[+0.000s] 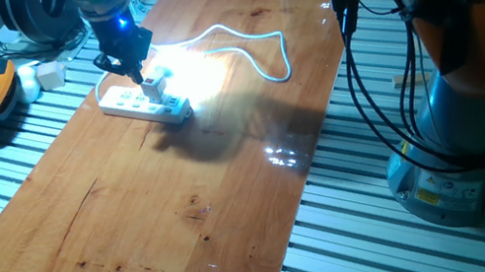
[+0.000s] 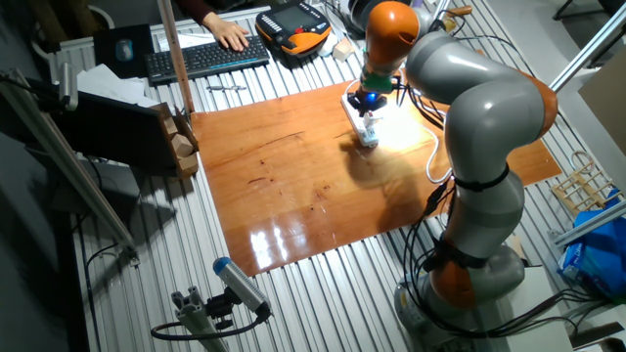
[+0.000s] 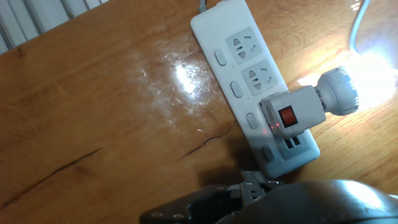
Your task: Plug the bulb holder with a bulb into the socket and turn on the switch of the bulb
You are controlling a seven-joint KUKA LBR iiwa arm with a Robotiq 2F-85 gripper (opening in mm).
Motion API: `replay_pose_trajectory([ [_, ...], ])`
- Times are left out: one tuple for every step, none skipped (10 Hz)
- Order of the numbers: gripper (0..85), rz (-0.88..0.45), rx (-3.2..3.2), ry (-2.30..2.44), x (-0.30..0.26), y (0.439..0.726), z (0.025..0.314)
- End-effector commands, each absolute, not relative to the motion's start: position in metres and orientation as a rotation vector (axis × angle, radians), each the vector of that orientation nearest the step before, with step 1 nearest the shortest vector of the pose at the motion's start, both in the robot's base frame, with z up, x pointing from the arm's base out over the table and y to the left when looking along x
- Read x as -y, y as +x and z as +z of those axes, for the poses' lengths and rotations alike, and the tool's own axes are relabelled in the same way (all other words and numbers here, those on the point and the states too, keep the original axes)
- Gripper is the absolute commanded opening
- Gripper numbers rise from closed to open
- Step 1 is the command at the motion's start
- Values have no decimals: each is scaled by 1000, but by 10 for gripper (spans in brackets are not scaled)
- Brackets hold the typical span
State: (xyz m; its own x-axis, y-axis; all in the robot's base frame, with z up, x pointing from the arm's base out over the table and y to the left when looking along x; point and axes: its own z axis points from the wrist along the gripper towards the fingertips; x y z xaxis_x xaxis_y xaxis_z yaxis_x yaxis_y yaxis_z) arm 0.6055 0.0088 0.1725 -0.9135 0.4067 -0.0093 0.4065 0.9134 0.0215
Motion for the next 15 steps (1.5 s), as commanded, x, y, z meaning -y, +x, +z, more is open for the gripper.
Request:
replay_pose_trajectory([
  [0, 32, -3056, 659, -9, 606, 173],
  [0, 46, -3056, 668, -9, 606, 173],
  [0, 52, -3056, 659, -9, 606, 173],
  [0, -22, -3068, 541, -9, 606, 173],
  [0, -42, -3093, 424, -9, 606, 173],
  [0, -32, -3119, 299, -9, 606, 173],
  [0, -17, -3135, 182, -9, 606, 173],
  [0, -21, -3135, 119, -9, 606, 173],
  [0, -19, -3135, 78, -9, 606, 173],
  [0, -9, -3133, 64, -9, 606, 173],
  [0, 7, -3138, 141, -9, 606, 173],
  [0, -43, -3124, 297, -9, 606, 173],
  [0, -100, -3103, 404, -9, 606, 173],
  [0, -75, -3119, 431, -9, 606, 173],
  [0, -85, -3145, 362, -9, 606, 173],
])
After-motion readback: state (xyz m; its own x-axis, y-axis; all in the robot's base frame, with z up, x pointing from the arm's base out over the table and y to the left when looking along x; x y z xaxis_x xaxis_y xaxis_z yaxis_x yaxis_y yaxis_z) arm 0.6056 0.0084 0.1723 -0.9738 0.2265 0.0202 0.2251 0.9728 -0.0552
